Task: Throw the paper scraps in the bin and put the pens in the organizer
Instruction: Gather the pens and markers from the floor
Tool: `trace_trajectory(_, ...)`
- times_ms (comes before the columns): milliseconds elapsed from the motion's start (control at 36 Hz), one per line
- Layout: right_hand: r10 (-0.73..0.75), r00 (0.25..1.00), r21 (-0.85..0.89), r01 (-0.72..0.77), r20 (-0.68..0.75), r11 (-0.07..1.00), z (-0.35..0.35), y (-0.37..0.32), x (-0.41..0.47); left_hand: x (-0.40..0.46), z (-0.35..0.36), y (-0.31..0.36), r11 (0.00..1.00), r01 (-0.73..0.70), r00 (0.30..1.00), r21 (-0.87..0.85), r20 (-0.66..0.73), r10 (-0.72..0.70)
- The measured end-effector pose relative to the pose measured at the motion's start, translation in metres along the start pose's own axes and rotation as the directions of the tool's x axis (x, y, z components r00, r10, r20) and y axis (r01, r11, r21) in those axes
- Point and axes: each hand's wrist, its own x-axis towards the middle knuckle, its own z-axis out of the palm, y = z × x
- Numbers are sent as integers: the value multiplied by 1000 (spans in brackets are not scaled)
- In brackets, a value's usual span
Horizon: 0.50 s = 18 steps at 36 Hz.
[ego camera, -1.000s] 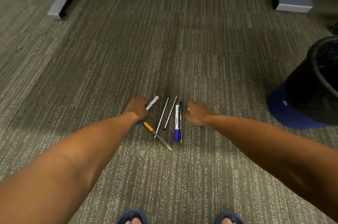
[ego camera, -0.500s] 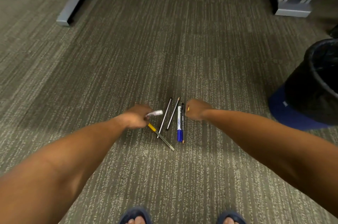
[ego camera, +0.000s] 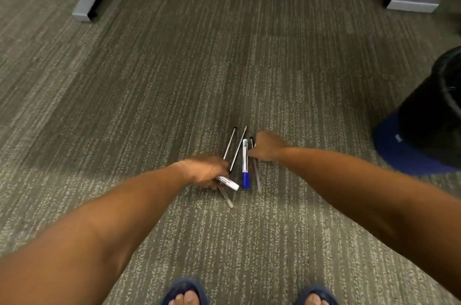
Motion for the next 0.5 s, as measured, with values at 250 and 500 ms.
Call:
trace_trajectory(250, 63, 997, 159, -70, 47, 985, -1, 8, 1, -6, -13, -12, 904, 256, 962, -342, -3, -273)
trace_trajectory(500, 61, 997, 378, -36, -56, 925, -13, -8, -2, 5, -31, -24, 632, 436, 694, -640, -208, -689)
